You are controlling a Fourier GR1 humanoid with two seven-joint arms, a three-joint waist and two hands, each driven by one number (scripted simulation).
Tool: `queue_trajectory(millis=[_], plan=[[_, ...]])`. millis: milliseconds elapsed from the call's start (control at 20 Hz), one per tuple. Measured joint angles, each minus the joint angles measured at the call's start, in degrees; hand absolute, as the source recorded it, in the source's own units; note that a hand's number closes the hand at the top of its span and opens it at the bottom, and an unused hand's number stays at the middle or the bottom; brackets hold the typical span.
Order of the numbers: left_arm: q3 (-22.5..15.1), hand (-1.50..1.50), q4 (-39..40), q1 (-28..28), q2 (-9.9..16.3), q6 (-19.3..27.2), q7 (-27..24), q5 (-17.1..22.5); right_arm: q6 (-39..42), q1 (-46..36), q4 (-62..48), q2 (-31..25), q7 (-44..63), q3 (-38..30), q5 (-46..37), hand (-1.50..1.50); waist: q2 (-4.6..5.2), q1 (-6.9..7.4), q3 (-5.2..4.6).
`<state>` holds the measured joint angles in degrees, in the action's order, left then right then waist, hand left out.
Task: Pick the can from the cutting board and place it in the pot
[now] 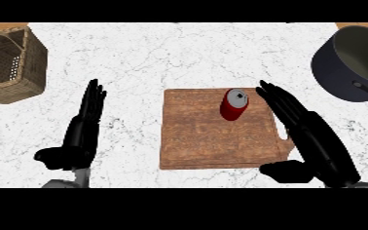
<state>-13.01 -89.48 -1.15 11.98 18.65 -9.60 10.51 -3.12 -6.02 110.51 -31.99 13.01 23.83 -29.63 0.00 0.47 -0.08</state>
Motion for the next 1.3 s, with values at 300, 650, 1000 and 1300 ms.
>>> queue_trajectory(millis=[300,650,1000,1300], plan=[[0.78,0.0,0.83,-0.17,-0.88,-0.96,-0.06,-1.09,4.55,-3.72,-5.88,4.8,5.34,1.62,-5.57,-1.5,0.02,-0.16,0.04],[2.81,0.0,0.13,0.03,-2.11,-2.78,0.85,-2.26,7.42,-3.35,-10.52,9.98,2.28,-0.34,-9.14,-1.5,0.0,-0.34,0.07],[4.44,0.0,-1.78,0.34,-3.32,-4.02,2.87,-4.21,8.61,-6.6,-17.98,15.88,-0.87,-3.08,-14.38,-1.5,-0.01,-0.3,0.08],[5.35,0.0,-1.39,0.5,-4.5,-5.43,3.25,-5.79,7.14,-7.4,-23.87,19.8,-4.29,-5.05,-18.12,-1.5,-0.01,-0.33,0.07]])
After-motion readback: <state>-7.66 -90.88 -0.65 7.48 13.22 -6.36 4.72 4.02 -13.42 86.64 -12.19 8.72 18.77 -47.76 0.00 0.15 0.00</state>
